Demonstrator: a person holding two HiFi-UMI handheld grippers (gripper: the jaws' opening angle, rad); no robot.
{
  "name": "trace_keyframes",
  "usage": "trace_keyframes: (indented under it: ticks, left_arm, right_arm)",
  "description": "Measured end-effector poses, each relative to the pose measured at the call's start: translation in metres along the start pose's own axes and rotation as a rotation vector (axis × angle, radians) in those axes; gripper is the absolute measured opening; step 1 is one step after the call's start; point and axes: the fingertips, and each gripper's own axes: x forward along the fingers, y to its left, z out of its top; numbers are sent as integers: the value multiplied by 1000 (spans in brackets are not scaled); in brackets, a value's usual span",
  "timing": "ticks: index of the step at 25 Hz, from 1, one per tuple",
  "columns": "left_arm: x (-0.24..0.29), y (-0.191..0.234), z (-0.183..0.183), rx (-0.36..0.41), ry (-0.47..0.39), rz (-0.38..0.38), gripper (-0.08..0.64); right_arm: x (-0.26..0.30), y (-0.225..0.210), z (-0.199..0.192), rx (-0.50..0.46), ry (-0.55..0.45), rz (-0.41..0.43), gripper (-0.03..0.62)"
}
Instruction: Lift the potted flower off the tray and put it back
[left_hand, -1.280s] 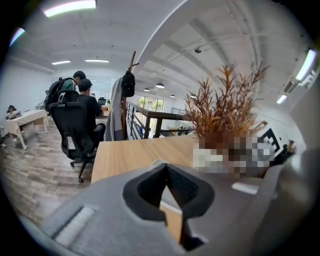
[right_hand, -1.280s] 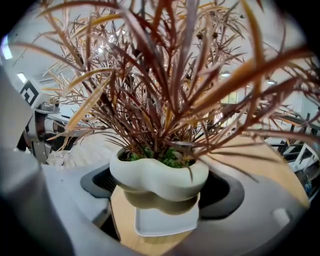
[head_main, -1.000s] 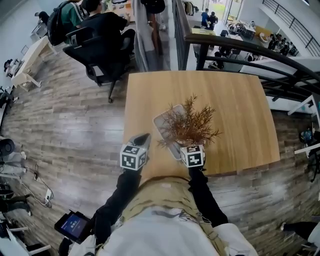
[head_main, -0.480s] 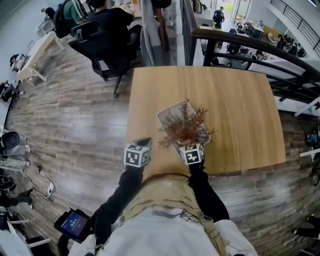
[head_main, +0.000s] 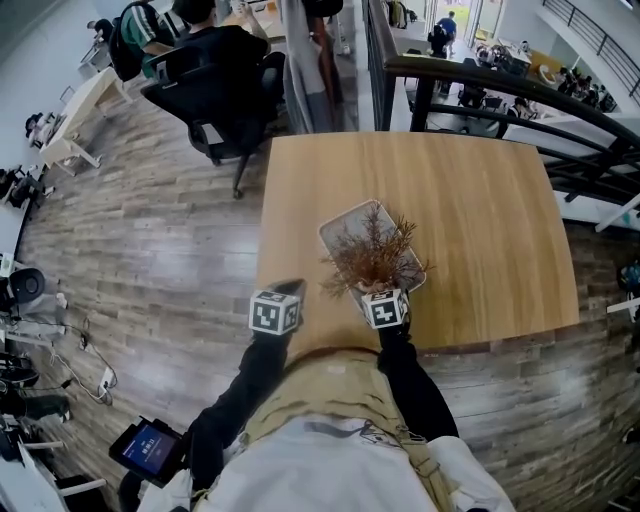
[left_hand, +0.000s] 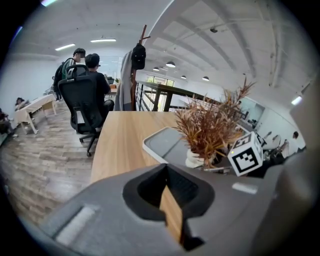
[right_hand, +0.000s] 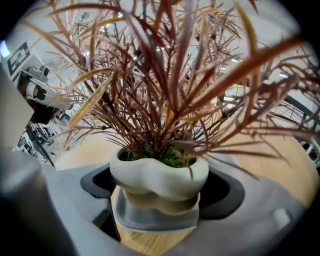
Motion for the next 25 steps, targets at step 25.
trace_keyframes:
  ticks: [25]
  left_arm:
    - [-22, -13, -14, 10, -32, 25, 2]
  right_arm:
    - [-7, 0, -23, 42, -35, -12, 505]
